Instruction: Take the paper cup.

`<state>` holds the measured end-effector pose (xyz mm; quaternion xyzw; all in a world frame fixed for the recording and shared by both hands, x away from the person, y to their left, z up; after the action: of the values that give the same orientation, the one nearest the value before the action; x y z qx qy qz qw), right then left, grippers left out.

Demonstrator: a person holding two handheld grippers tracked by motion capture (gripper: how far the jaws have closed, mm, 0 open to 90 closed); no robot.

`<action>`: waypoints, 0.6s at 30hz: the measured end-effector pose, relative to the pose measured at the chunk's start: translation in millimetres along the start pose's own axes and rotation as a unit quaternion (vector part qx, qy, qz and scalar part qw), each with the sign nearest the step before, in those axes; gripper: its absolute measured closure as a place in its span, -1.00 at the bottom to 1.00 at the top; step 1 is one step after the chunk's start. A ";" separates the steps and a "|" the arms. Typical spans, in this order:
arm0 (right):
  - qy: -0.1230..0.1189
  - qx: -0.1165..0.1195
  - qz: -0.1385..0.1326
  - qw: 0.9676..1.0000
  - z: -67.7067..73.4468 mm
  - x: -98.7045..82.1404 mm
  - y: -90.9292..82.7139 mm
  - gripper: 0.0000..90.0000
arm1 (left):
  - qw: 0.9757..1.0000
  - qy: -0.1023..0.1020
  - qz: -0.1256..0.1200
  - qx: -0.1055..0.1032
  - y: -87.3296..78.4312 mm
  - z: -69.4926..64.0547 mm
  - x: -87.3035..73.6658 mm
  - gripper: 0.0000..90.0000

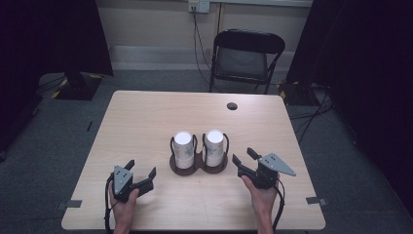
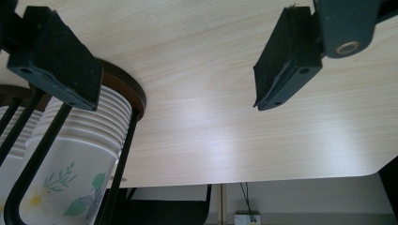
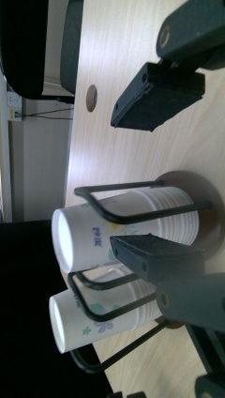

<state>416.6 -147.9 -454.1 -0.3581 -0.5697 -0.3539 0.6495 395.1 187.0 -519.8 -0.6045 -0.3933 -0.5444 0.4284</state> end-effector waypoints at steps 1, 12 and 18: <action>-0.001 0.001 -0.001 1.000 0.8 1.4 1.2 -0.20 | 1.000 0.000 0.000 0.000 0.0 0.0 0.0 -0.65; -0.008 0.027 -0.002 1.000 13.3 16.2 20.2 -0.23 | 1.000 0.008 0.005 0.004 0.7 -0.5 -0.6 -0.65; -0.017 0.039 -0.001 0.999 19.5 23.9 29.5 -0.23 | 1.000 0.003 0.005 0.005 0.4 0.1 -0.7 -0.65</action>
<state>435.2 -117.6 -430.3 -0.3383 -0.5943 -0.3258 0.6528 395.5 187.0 -520.5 -0.6027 -0.3912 -0.5424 0.4354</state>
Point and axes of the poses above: each handheld gripper's, and its own axes: y roughly forward along the jaws, x roughly out of its top, z roughly to its left, the point moved 9 cm from there along y, roughly forward along the jaws, and after that the axes turned 10 degrees about -z, right-handed, at the moved point
